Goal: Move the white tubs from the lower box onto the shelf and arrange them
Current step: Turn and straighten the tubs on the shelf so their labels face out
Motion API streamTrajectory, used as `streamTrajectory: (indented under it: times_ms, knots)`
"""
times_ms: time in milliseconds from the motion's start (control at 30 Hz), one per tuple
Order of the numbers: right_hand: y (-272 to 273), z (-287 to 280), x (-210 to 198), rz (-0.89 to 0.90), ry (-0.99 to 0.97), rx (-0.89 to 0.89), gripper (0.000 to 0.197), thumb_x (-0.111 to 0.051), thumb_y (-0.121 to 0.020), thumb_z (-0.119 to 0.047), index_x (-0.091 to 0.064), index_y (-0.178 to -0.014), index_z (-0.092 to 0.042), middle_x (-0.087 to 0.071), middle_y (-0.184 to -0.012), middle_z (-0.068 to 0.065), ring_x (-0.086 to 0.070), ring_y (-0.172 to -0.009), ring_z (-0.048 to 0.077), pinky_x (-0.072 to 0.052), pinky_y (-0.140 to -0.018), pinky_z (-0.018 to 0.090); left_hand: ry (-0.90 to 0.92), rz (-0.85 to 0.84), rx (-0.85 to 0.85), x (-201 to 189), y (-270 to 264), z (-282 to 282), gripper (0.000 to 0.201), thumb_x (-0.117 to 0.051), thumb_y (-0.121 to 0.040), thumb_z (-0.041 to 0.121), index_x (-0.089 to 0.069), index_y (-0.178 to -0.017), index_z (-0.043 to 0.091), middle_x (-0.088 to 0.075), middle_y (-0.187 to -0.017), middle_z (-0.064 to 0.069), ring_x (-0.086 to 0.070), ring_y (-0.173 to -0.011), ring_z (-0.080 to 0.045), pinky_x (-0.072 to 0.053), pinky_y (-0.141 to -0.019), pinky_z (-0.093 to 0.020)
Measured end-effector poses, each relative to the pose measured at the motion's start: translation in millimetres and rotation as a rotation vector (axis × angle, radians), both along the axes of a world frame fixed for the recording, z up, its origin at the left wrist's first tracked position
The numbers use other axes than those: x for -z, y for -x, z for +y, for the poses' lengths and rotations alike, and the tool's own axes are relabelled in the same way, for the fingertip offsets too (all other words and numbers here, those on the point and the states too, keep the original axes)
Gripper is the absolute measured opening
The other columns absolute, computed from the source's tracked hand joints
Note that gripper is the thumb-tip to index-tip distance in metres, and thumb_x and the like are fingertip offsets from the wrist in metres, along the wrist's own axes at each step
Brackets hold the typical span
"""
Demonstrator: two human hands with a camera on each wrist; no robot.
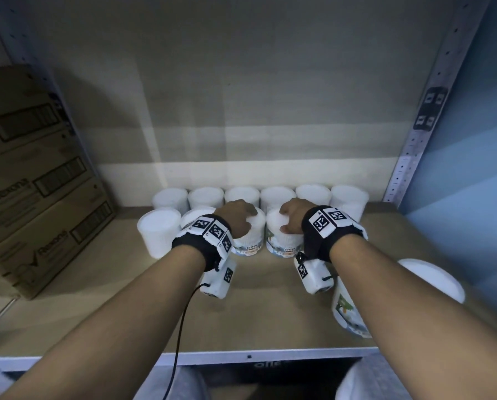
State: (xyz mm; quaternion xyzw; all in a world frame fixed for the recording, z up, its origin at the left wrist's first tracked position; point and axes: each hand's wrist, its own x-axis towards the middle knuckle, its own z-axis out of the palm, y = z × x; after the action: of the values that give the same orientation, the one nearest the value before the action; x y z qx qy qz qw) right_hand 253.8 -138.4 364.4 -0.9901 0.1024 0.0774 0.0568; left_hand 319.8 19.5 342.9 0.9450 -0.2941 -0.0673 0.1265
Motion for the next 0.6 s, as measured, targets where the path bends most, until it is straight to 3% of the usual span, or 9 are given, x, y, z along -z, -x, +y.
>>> streamTrajectory:
  times_ms: [100, 267, 600]
  knots:
    - [0, 1, -1, 0.0, 0.005, -0.001, 0.057, -0.061, -0.091, -0.03, -0.044, -0.141, -0.01, -0.042, -0.147, 0.008, -0.044, -0.134, 0.025, -0.038, -0.108, 0.031, 0.071, -0.081, -0.091, 0, 4, -3, 0.047, -0.057, -0.089, 0.035, -0.051, -0.132, 0.015, -0.043, -0.139, -0.011, -0.041, -0.13, -0.029, -0.038, -0.107, -0.041]
    - [0, 0, 0, 0.009, 0.008, -0.002, 0.057, -0.062, -0.09, -0.031, -0.045, -0.14, -0.01, -0.044, -0.146, 0.009, -0.046, -0.132, 0.026, -0.039, -0.107, 0.032, -0.02, -0.168, -0.145, 9, 12, -10, 0.056, -0.054, -0.088, 0.047, -0.051, -0.129, 0.009, -0.047, -0.132, -0.014, -0.042, -0.126, -0.032, -0.041, -0.102, -0.044]
    - [0, 1, 1, 0.004, 0.013, -0.003, 0.057, -0.062, -0.09, -0.029, -0.044, -0.141, -0.011, -0.043, -0.147, 0.008, -0.045, -0.133, 0.025, -0.038, -0.107, 0.031, 0.03, -0.009, -0.028, -2, 8, -1, 0.054, -0.058, -0.092, 0.028, -0.042, -0.141, 0.012, -0.039, -0.149, -0.007, -0.036, -0.138, -0.023, -0.027, -0.115, -0.031]
